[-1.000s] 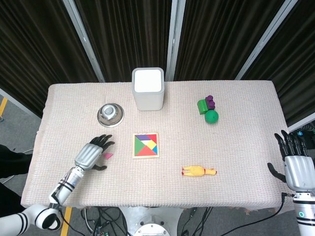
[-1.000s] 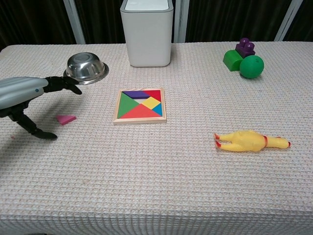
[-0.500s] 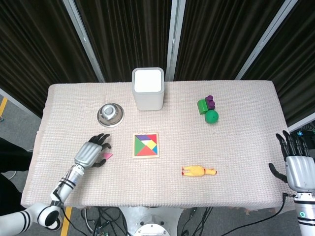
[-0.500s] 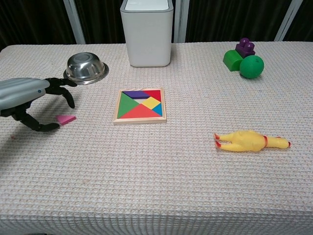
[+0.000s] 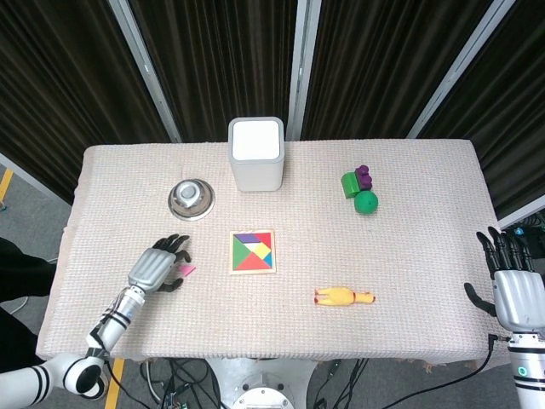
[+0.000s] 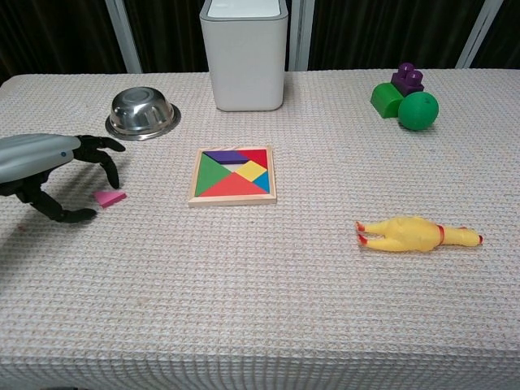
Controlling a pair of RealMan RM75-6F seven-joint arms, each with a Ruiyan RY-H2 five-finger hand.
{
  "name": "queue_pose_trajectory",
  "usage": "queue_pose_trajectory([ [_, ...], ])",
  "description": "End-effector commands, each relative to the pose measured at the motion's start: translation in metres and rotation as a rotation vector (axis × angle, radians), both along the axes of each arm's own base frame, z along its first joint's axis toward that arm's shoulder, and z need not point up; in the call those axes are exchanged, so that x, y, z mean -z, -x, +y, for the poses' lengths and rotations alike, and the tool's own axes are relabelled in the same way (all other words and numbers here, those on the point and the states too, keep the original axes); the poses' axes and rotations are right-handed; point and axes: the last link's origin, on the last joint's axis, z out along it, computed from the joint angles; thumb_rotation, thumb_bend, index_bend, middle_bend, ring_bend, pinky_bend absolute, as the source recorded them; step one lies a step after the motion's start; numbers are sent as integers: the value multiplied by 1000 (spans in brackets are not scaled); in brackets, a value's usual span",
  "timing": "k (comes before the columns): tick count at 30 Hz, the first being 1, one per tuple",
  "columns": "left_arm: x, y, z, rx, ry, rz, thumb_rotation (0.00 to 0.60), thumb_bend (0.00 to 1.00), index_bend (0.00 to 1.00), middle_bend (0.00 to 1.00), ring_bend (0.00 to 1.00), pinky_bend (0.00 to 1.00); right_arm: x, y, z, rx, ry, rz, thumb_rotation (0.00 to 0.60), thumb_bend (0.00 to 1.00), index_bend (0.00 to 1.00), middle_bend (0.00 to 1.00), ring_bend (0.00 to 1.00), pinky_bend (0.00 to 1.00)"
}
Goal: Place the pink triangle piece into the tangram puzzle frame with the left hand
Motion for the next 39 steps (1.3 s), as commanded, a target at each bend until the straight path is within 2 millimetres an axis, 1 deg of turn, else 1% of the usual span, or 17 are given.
queue_pose_trajectory([
  [1,1,-1,0,-10,3,-11,600,303,367,61,0,133,0,0,0,0,-1,0,600,176,0,0,0,0],
  [6,2,-3,3,-28,4,-25,600,289,378,66,0,133,0,0,0,0,2,-1,600,176,0,0,0,0],
  [25,3,-11,7,-75,30,-18,600,290,398,71,0,135,1,7,0,12,-5,-7,600,176,0,0,0,0],
  [39,2,-13,7,-89,29,-20,600,299,427,80,0,140,2,8,-1,13,-4,-9,600,176,0,0,0,0],
])
